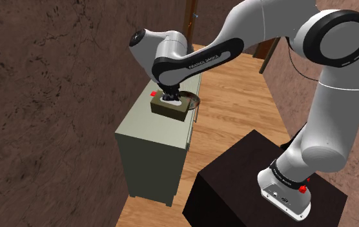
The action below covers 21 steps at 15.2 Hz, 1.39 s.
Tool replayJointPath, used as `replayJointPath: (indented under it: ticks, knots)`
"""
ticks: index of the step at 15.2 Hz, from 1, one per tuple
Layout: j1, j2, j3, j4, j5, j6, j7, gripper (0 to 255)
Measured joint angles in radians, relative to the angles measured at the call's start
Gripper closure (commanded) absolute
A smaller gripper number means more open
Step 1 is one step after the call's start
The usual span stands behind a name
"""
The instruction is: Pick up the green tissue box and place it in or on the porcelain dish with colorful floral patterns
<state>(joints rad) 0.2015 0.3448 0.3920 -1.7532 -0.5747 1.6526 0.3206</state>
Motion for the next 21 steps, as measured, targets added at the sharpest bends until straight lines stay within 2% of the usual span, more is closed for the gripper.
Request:
replayJointPath:
  ticks: [8, 13, 21]
  knots:
    - [-0.003, -0.035, 0.003, 0.048, 0.015, -0.067, -0.045, 255]
    - [-0.072, -0.079, -0.034, 0.025, 0.001, -0.033, -0.143, 255]
    - [-0.175, -0.083, -0.103, 0.068, -0.034, 0.011, -0.31, 255]
